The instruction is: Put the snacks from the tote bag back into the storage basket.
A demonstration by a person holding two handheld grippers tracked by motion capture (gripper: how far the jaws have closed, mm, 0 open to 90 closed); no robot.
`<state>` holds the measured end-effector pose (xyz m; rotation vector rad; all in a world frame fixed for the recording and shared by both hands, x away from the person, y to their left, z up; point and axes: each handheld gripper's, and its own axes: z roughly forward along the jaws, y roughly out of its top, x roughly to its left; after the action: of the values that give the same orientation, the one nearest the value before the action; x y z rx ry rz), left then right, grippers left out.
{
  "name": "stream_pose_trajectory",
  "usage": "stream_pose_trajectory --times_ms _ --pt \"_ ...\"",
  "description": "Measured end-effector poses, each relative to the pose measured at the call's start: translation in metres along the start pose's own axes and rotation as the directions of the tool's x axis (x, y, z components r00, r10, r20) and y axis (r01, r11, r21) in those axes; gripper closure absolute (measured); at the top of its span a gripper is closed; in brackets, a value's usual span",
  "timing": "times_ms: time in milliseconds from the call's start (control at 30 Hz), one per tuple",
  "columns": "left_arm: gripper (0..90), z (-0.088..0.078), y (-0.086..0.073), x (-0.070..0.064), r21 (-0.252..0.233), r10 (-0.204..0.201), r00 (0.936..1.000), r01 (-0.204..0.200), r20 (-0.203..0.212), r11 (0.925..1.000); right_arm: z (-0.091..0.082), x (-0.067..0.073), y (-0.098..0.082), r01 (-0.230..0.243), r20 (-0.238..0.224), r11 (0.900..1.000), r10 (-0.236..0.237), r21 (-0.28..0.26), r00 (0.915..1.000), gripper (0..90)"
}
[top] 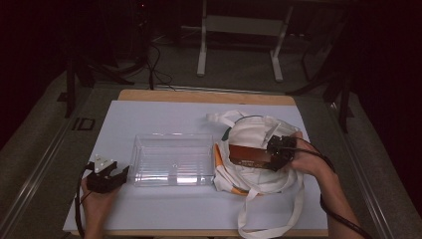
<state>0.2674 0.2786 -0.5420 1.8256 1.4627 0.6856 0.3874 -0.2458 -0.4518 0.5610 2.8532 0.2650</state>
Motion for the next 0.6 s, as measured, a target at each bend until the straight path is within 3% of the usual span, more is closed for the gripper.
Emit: stream_pose_trajectory --times_ms 200,367,600 --pt "44.9 0.0 0.0 0.0 0.001 0.0 1.0 0.0 0.0 1.0 -0.001 0.003 0.0 0.005 -0.039 1.0 -0.004 0.015 0.9992 32.5" --pt "44.8 0.0 0.0 0.0 0.002 0.0 1.0 0.0 -0.001 1.0 -0.005 0.006 -0.003 0.03 -0.125 0.999 -0.027 0.016 0.9918 40.2" --pt "44.7 0.0 0.0 0.0 0.003 0.001 1.0 -0.001 0.0 1.0 0.01 0.008 0.002 0.047 -0.116 0.996 -0.037 0.079 0.9926 37.5"
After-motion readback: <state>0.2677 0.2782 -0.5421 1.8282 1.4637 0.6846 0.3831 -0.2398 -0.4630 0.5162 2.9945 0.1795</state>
